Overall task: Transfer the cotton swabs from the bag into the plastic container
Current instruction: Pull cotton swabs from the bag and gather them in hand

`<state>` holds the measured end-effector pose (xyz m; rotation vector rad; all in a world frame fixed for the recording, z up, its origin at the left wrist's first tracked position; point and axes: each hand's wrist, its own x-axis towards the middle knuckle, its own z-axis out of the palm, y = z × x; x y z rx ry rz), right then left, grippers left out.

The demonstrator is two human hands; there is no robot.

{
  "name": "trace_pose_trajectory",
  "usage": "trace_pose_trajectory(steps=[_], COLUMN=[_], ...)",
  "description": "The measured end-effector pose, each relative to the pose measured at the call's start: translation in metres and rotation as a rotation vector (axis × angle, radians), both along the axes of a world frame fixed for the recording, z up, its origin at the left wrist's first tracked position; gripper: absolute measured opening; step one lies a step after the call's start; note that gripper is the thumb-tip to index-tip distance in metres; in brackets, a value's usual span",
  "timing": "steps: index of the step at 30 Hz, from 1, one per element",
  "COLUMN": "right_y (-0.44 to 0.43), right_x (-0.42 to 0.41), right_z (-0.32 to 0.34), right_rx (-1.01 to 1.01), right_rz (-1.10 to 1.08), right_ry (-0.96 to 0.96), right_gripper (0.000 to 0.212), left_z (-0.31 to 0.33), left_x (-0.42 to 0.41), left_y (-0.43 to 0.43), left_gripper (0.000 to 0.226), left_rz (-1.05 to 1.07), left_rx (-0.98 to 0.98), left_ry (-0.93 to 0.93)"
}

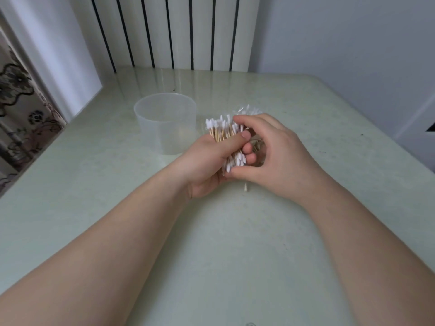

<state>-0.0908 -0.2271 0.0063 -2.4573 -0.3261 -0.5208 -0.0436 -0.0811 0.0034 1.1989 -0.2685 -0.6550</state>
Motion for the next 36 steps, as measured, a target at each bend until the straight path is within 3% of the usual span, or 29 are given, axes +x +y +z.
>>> trace_pose_trajectory(steps=[2,5,11,15,17,20,25,29,33,36], right_y=[-0.002,-0.005,-0.002,-0.002,-0.001,-0.002,0.003,0.001,-0.001,-0.01], right_x=[0.0,-0.001,-0.002,-0.003,-0.004,-0.005,-0.006,-0.004,-0.005,-0.006], right_z=[0.001,0.001,0.002,0.004,0.004,0.005,0.004,0.004,0.005,0.008], right_rx=[0.002,-0.028,0.005,0.092,0.146,0.036,0.208,0.023,0.021,0.03], right_rz=[0.006,0.079,0.001,0.099,0.129,0.031,0.167,0.047,0.048,0.059], right_ry=[0.008,0.132,-0.041,0.145,0.196,0.054,0.235,0.071,0.027,-0.033], right_gripper=[0.094,0.12,0.094,0.119,0.114,0.095,0.109,0.099,0.099,0.082], left_z=[0.0,0.0,0.003,0.0,-0.003,-0.002,0.0,-0.001,0.002,0.004], left_x=[0.001,0.001,0.0,-0.001,-0.003,-0.003,-0.005,-0.001,-0.001,0.003], left_y=[0.0,0.001,0.004,0.005,0.003,0.002,0.002,0.003,0.002,0.002], left_gripper=[0.022,0.024,0.014,0.008,0.008,0.012,0.02,0.017,0.018,0.027], left_rz=[-0.018,-0.04,-0.125,-0.162,-0.174,-0.179,-0.136,-0.122,-0.084,0.104], left_rx=[-0.001,-0.038,0.007,-0.009,0.002,0.001,-0.025,0.007,-0.005,0.052], left_ry=[-0.009,-0.009,-0.019,-0.021,-0.041,-0.059,-0.06,-0.059,-0.038,-0.021])
